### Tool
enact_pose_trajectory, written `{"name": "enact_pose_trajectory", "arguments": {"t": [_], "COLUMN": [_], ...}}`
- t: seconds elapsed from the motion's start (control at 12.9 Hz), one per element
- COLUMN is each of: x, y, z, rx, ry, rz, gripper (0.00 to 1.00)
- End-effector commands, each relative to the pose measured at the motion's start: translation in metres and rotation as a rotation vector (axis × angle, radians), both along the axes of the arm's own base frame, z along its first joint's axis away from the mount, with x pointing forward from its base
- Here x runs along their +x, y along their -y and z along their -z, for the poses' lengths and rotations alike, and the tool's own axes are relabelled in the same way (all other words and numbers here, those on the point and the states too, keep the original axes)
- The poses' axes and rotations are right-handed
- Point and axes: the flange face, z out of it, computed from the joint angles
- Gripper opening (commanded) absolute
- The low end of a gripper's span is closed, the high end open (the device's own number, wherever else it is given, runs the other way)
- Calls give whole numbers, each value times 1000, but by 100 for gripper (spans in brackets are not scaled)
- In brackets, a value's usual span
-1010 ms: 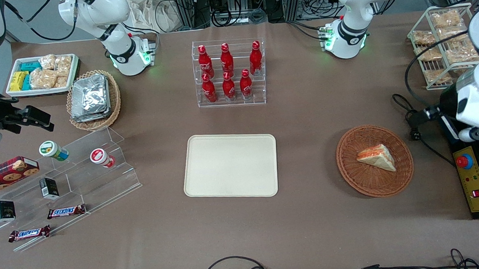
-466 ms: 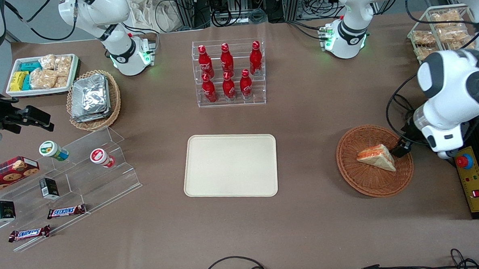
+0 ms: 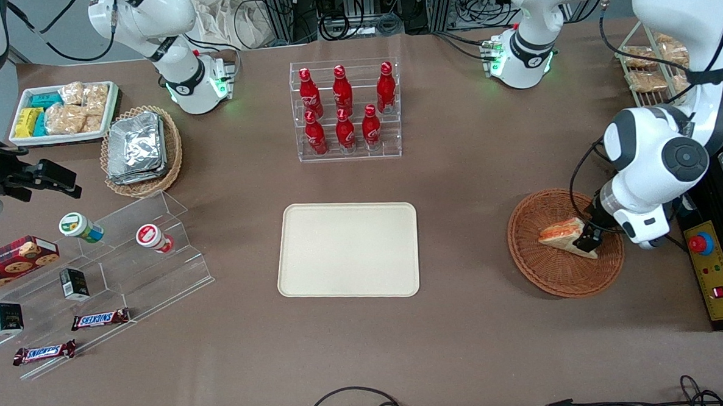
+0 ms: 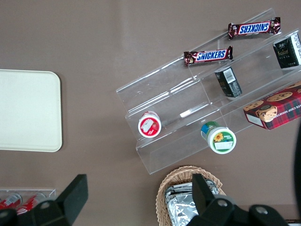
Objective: Place sandwich from basket to tray
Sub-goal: 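Lower the open left gripper over the wrapped sandwich in the basket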
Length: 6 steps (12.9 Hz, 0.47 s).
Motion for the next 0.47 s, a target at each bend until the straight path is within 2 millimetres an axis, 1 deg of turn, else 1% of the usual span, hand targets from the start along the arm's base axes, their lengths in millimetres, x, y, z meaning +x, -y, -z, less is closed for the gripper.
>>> {"name": "enact_pose_trajectory", "arguments": {"t": [0.0,0.16,0.23,0.31,0.39], "x": [2,1,0,1,2], "y": [2,2,2,3,4], "z": [23,33,41,44,47], "rx": [8,24,36,51,65], "ry": [18,4,-8,-7,-1], "rz": [-28,-14,-19,-36,-44], "gripper": [100,100,95,77,45]}}
